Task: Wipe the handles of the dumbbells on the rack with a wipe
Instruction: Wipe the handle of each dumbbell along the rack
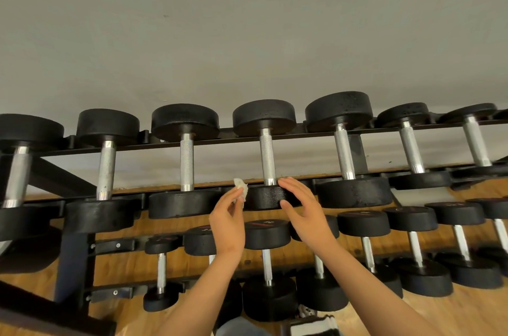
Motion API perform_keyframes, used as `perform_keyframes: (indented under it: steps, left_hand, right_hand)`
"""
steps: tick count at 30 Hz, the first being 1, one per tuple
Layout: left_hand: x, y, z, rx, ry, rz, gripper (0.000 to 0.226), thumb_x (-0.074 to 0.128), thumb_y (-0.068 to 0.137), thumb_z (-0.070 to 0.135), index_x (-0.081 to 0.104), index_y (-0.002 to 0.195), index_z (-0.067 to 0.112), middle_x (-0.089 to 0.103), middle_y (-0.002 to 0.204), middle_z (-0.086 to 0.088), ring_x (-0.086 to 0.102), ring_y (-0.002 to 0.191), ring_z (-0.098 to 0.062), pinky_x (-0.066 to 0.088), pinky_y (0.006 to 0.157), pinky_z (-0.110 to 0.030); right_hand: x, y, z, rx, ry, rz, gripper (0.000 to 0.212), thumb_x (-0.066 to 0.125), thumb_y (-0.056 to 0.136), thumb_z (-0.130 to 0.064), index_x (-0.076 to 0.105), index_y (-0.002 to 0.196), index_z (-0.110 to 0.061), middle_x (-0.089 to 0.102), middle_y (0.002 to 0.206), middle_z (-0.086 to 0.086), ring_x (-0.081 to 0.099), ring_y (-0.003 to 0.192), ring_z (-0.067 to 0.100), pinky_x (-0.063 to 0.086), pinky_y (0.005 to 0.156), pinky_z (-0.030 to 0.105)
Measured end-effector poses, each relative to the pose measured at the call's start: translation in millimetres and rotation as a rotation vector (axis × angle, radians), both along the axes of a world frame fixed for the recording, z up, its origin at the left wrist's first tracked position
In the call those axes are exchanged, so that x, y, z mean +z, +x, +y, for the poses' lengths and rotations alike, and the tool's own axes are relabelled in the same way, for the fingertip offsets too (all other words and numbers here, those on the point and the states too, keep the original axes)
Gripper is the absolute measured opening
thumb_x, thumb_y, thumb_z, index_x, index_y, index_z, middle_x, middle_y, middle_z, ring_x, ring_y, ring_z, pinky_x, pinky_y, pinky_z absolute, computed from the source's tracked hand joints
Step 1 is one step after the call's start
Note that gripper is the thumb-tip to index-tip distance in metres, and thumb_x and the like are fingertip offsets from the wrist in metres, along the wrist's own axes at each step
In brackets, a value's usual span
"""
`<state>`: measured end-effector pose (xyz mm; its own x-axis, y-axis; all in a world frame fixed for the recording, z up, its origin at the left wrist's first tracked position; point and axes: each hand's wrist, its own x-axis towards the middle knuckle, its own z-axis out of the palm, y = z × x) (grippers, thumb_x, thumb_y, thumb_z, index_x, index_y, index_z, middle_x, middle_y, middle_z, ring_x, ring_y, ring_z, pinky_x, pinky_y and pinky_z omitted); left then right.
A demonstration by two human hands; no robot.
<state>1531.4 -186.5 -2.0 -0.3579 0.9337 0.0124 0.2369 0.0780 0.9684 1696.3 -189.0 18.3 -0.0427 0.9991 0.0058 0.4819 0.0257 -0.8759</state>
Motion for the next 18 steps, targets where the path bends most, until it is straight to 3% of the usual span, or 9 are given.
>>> perform_keyframes:
  steps: [4,10,18]
  left_hand:
    - [-3,3,-15,0.025,0.0,0.017,0.025,0.062,0.089,-0.001,0.069,0.106,0.016,0.065,0.101,0.015,0.059,0.096,0.012,0.046,0.086,-0.005]
    - [-11,0,6,0.058,-0.095,-0.002,0.027,0.056,0.094,0.003,0.066,0.119,0.008,0.067,0.115,-0.001,0.059,0.106,-0.007,0.041,0.086,-0.005]
    - [-22,2,-6,0.078,-0.14,-0.05,0.03,0.055,0.096,0.004,0.064,0.124,0.01,0.065,0.122,-0.001,0.057,0.113,-0.007,0.04,0.093,-0.008]
  right_hand:
    - [0,-1,-1,0.009,0.002,-0.014,0.046,0.057,0.095,-0.016,0.044,0.13,-0.042,0.038,0.134,-0.034,0.025,0.131,-0.019,0.017,0.101,-0.003]
    - [4,0,-1,0.018,-0.009,-0.024,0.045,0.057,0.096,-0.015,0.043,0.13,-0.041,0.037,0.134,-0.034,0.023,0.129,-0.022,0.015,0.101,-0.004]
    - [4,-3,-2,0.007,-0.008,-0.039,0.046,0.057,0.095,-0.015,0.043,0.131,-0.04,0.036,0.135,-0.035,0.023,0.131,-0.02,0.015,0.102,-0.003]
